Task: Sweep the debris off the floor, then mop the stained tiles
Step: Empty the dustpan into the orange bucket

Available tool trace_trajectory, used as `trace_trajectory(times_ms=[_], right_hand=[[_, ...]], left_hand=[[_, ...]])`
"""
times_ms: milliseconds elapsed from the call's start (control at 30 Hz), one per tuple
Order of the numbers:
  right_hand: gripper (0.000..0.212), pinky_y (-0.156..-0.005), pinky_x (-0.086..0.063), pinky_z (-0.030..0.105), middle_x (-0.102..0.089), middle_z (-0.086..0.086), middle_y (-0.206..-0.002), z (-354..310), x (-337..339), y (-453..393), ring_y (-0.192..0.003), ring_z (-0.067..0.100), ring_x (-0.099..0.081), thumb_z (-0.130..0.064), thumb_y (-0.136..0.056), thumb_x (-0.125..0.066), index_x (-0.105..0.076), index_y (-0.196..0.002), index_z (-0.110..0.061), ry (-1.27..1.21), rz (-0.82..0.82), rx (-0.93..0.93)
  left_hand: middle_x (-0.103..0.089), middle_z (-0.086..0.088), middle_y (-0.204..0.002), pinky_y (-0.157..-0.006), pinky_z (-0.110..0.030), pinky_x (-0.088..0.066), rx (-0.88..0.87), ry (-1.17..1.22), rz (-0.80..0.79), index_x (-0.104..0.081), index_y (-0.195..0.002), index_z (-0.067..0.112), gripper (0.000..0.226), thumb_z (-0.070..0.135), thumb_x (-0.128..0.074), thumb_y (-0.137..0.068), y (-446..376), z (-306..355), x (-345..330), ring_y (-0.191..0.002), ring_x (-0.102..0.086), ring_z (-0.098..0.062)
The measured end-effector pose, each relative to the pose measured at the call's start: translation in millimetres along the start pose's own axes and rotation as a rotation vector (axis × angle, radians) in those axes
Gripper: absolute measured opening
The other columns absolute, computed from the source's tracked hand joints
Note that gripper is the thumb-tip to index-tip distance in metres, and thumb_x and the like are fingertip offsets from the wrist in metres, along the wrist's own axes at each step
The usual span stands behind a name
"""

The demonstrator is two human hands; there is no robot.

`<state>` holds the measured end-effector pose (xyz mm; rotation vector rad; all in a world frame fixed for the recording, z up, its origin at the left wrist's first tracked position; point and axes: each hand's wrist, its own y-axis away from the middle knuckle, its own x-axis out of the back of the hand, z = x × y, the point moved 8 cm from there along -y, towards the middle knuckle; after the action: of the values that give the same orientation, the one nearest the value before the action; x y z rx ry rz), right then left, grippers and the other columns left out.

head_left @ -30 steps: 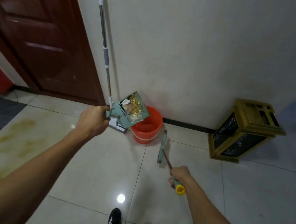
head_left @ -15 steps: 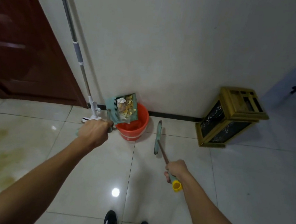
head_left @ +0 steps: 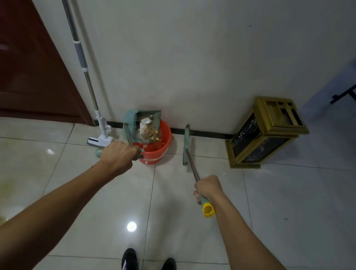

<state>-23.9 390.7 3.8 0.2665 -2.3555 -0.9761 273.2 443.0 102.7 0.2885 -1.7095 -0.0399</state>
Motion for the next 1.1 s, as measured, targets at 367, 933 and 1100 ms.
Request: trace_trajectory(times_ms=[367,933,1100], right_hand=[[0.006,-0.042,-0.047,0.024,-0.063,0.012,-0.057,-31.0,12.8,50.0,-0.039,0.02,-0.054,-0.006,-0.083,-0.063,-0.062,-0.089,-0.005,0.04,0.058,0.151],[0.04,-0.04,-0.045,0.023,-0.07,0.018,-0.085,-59.7,-18.1,78.1,-0.047,0.021,-0.055,-0.009,-0.084,-0.062,-0.067,-0.124,-0.009,0.14,0.036,0.319],[0.041,-0.038,-0.043,0.02,-0.067,0.011,-0.079,-69.1,-30.0,79.5,-0.045,0.017,-0.054,-0.01,-0.085,-0.062,-0.067,-0.125,-0.012,0.14,0.009,0.327]], left_hand=[[-0.072,-0.003,-0.098,-0.07,-0.039,-0.059,-0.112,-0.027,-0.035,-0.069,-0.105,0.021,0.017,0.013,-0.064,-0.091,5.7,12.0,-12.2,-0.085,-0.07,-0.026],[-0.073,-0.008,-0.103,-0.068,-0.039,-0.056,-0.283,-0.169,0.02,-0.07,-0.107,0.014,0.016,0.019,-0.067,-0.091,10.9,16.3,-13.4,-0.087,-0.072,-0.029],[-0.074,-0.004,-0.104,-0.067,-0.039,-0.056,-0.29,-0.176,0.067,-0.071,-0.11,0.017,0.022,0.025,-0.07,-0.089,7.2,5.3,-0.3,-0.087,-0.073,-0.028]])
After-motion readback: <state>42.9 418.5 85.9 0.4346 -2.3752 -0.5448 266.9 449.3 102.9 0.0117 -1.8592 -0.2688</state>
